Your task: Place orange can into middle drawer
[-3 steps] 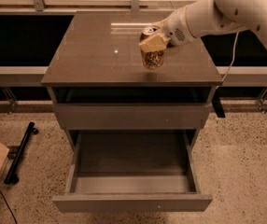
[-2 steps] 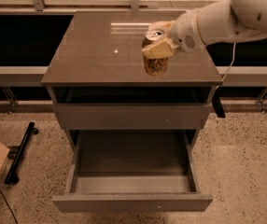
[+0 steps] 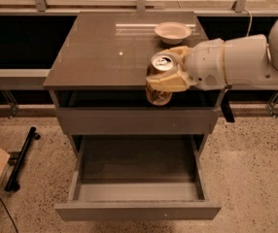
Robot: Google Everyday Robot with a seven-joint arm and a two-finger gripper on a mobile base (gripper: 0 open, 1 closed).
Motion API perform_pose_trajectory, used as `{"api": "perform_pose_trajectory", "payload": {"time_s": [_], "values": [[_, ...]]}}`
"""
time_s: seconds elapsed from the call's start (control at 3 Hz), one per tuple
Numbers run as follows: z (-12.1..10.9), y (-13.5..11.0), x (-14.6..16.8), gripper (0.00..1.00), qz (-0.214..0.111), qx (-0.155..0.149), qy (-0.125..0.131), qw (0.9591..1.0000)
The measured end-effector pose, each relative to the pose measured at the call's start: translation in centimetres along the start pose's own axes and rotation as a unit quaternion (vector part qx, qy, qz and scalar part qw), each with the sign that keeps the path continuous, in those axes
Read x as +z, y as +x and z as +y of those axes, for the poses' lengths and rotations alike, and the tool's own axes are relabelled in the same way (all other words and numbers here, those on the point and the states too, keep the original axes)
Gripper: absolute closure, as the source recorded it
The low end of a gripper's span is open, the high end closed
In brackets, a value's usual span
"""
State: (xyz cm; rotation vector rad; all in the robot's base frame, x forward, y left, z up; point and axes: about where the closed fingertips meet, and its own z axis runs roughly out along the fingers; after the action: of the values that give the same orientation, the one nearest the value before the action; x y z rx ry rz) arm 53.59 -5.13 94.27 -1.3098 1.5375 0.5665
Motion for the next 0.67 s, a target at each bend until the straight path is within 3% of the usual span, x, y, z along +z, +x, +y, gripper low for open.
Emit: {"api": "perform_pose_trajectory", "payload": {"time_s": [0.33, 0.67], "values": [[3.4, 1.3, -0.3, 1.00, -0.021, -0.007, 0.002, 0.9997], [5.3, 4.0, 1.3, 1.00, -0.050, -0.004, 0.011, 0.9987]]}}
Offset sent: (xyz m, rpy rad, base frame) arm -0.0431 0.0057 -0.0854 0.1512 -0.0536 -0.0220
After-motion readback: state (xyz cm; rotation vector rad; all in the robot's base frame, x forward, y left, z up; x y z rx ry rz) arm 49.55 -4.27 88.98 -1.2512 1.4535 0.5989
